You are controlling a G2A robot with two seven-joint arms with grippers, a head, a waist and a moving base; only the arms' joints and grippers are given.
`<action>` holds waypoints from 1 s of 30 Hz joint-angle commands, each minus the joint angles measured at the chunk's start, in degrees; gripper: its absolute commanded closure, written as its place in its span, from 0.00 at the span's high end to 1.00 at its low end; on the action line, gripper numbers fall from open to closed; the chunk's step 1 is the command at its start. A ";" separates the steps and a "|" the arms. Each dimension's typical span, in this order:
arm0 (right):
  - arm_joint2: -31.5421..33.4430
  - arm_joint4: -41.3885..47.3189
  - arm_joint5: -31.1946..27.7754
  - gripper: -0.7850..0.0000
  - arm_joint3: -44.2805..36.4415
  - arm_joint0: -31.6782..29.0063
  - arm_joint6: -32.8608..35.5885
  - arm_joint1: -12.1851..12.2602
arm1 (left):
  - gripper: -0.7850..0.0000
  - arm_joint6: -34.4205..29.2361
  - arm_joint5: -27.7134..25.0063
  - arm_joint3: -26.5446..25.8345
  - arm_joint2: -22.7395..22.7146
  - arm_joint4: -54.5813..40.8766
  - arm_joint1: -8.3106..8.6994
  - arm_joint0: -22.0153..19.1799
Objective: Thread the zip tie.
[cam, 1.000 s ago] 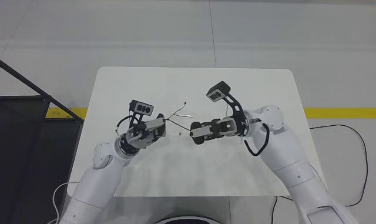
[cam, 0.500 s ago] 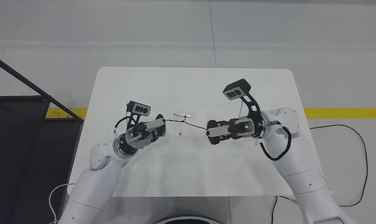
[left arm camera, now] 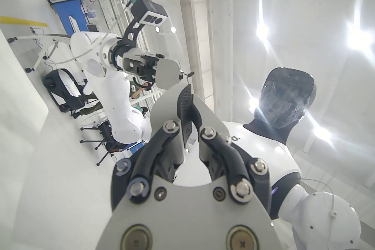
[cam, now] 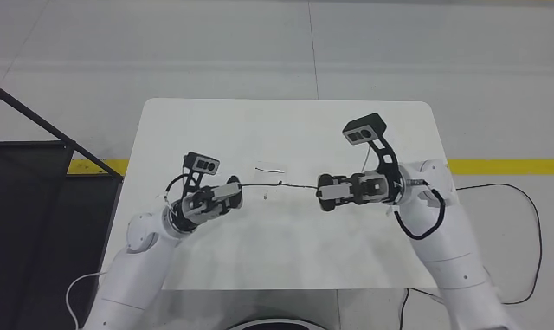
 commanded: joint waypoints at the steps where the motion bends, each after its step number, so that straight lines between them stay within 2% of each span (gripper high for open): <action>1: 0.26 0.03 0.00 0.00 -0.36 -0.20 0.00 0.10 | 0.00 -0.70 -0.10 0.13 -0.25 0.30 0.07 0.06; 12: -0.58 -0.83 0.01 0.00 -0.37 -0.23 0.00 0.49 | 0.00 -2.23 -0.44 0.19 -0.78 0.61 0.24 0.45; 13: -1.14 -1.46 0.01 0.00 -0.02 0.05 0.00 0.58 | 0.12 -2.16 -0.49 0.12 -0.79 0.71 0.25 0.48; 14: -1.79 -2.01 0.01 0.00 0.28 0.38 0.00 0.68 | 0.30 -1.98 -0.60 0.04 -0.84 0.73 0.25 0.52; 16: -3.11 -3.20 0.01 0.00 0.99 1.16 0.00 0.96 | 1.00 -0.81 -1.37 -0.18 -1.11 1.25 0.24 0.70; 22: -4.96 -8.35 -0.04 0.00 0.98 3.02 -0.05 2.14 | 1.00 4.59 -4.92 -1.51 -2.37 4.13 0.23 1.96; 30: -2.39 -19.23 -5.56 0.00 -7.12 -1.69 -5.58 4.04 | 1.00 19.75 -10.55 -4.65 -5.30 11.79 0.11 5.95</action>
